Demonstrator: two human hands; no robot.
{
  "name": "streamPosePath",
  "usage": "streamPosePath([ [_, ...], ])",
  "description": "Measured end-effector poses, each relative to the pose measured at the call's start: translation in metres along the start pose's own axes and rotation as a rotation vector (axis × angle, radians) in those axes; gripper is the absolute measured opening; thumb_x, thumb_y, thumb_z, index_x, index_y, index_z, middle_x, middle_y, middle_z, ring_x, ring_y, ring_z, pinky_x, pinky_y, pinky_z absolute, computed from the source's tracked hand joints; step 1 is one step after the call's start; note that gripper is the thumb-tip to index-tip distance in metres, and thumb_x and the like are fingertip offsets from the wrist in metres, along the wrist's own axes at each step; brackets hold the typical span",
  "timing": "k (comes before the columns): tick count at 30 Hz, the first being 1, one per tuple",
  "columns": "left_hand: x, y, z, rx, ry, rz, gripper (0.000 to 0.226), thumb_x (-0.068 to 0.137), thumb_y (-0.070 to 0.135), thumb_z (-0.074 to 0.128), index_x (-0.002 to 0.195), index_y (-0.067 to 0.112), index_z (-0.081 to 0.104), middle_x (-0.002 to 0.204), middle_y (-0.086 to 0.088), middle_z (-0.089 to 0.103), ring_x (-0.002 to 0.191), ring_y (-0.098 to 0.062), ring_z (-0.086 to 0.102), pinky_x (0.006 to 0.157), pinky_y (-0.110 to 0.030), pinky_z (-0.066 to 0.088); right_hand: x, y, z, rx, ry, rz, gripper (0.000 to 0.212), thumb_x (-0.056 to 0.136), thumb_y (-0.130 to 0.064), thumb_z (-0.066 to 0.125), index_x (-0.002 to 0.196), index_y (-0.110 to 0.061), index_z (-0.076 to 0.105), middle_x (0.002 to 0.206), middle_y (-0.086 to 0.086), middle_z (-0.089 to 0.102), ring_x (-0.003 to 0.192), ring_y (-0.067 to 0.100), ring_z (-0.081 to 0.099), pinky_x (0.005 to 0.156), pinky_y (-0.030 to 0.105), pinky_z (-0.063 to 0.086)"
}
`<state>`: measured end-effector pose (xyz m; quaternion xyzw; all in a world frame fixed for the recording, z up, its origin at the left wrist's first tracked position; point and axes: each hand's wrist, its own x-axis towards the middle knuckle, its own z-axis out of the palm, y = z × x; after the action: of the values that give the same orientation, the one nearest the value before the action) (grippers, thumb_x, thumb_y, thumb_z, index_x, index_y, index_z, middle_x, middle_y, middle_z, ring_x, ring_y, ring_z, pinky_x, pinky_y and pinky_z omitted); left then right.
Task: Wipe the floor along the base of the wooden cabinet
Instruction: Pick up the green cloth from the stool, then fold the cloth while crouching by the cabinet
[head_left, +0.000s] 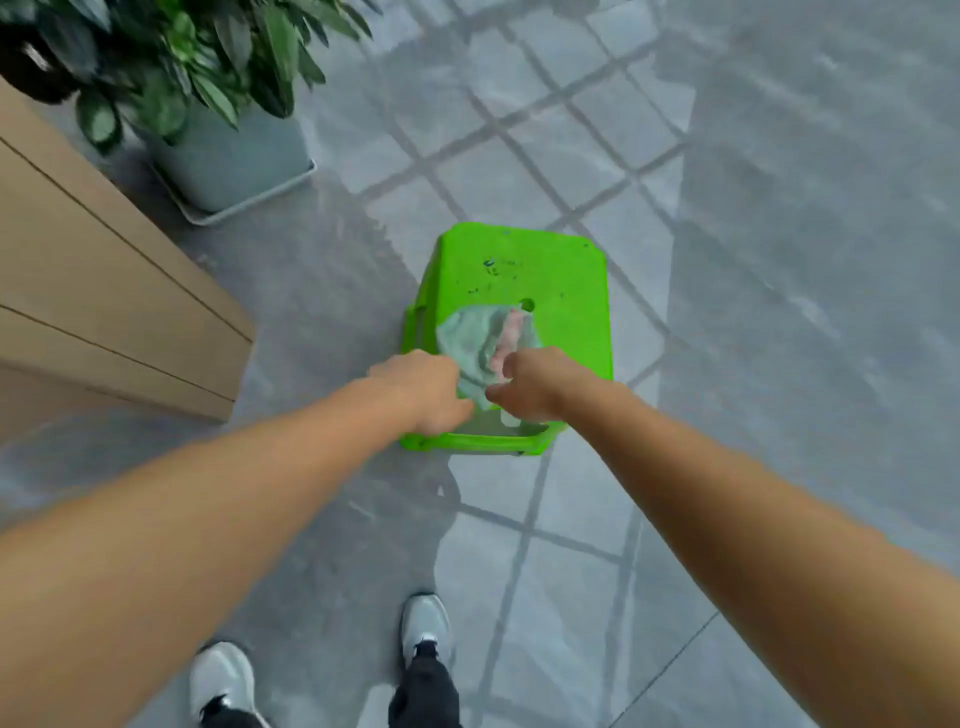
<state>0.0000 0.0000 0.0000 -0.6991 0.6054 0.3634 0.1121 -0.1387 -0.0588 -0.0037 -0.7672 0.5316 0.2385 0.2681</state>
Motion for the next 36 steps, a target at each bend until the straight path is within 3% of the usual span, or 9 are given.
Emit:
streamPosePath([
  [4,0.085,-0.002,0.044,-0.145,0.124,-0.104,0.041,0.092,0.047,0.052,0.123,0.023,0.062,0.134,-0.019,0.062,0.122,-0.041,0.06,0.094,-0.042,0.05,0.08,0.025,0.049,0.102,0.164,0.049,0.053,0.094,-0.045,0.043,0.125,-0.004,0.055,0.115,0.023,0.067,0.108,0.039,0.061,0.084,0.037,0.047],
  [8,0.139,0.0,0.082,-0.389,0.401,-0.179,0.035,0.094,0.042,0.057,0.119,0.017,0.055,0.13,-0.021,0.055,0.116,-0.046,0.058,0.091,-0.045,0.047,0.135,0.043,0.083,0.159,0.399,0.137,0.053,0.086,-0.056,0.051,0.102,-0.008,0.067,0.107,0.023,0.07,0.1,0.039,0.065,0.079,0.038,0.05],
  [12,0.141,-0.008,0.109,-0.719,0.659,-0.21,0.059,0.08,0.039,0.077,0.123,0.015,0.045,0.127,-0.013,0.042,0.104,-0.039,0.059,0.086,-0.045,0.047,0.153,0.061,0.085,0.22,0.398,0.115,0.048,0.08,-0.057,0.061,0.084,-0.011,0.07,0.09,0.012,0.076,0.09,0.033,0.069,0.073,0.035,0.05],
  [15,0.139,-0.009,0.107,-0.913,0.633,-0.257,0.062,0.075,0.034,0.083,0.123,0.017,0.046,0.128,-0.011,0.042,0.107,-0.035,0.059,0.092,-0.042,0.047,0.15,0.056,0.081,0.351,0.427,0.145,0.044,0.074,-0.05,0.074,0.094,-0.013,0.064,0.086,0.005,0.073,0.091,0.029,0.068,0.075,0.036,0.052],
  [19,0.127,-0.009,0.1,-0.908,0.557,-0.23,0.034,0.086,0.026,0.074,0.114,0.015,0.059,0.133,-0.014,0.044,0.104,-0.04,0.062,0.09,-0.043,0.05,0.138,0.037,0.071,0.279,0.503,0.271,0.076,0.065,-0.044,0.084,0.125,-0.024,0.041,0.127,0.023,0.044,0.117,0.043,0.046,0.101,0.045,0.036],
  [26,0.094,-0.07,0.148,-0.988,0.508,-0.179,0.018,0.078,0.003,0.068,0.096,0.009,0.064,0.1,-0.022,0.068,0.096,-0.044,0.064,0.078,-0.047,0.05,0.111,-0.028,0.114,0.13,0.547,-0.119,0.036,0.07,-0.001,0.074,0.102,-0.012,0.062,0.086,0.026,0.067,0.079,0.043,0.064,0.065,0.041,0.046],
  [32,-0.002,-0.215,0.319,-1.086,0.308,-0.587,0.011,0.076,0.009,0.067,0.077,0.011,0.056,0.079,-0.012,0.062,0.08,-0.041,0.057,0.073,-0.042,0.051,0.07,-0.137,0.292,-0.103,-0.066,-0.298,0.019,0.082,-0.032,0.068,0.079,-0.023,0.052,0.092,0.006,0.061,0.086,0.035,0.061,0.059,0.03,0.033],
  [34,-0.03,-0.266,0.36,-1.151,0.278,-0.718,0.021,0.076,0.014,0.073,0.074,0.011,0.053,0.075,-0.012,0.06,0.069,-0.03,0.045,0.066,-0.04,0.057,0.072,-0.179,0.344,-0.096,-0.141,-0.33,0.017,0.083,-0.034,0.062,0.077,-0.026,0.047,0.097,0.001,0.059,0.088,0.031,0.061,0.061,0.03,0.035],
  [36,-0.045,-0.308,0.381,-1.242,0.289,-0.786,0.026,0.076,0.012,0.078,0.07,0.013,0.053,0.078,-0.015,0.065,0.065,-0.028,0.056,0.054,-0.04,0.063,0.082,-0.221,0.376,-0.065,-0.139,-0.343,0.016,0.083,-0.031,0.06,0.076,-0.027,0.046,0.098,0.001,0.059,0.086,0.031,0.06,0.062,0.03,0.035],
])
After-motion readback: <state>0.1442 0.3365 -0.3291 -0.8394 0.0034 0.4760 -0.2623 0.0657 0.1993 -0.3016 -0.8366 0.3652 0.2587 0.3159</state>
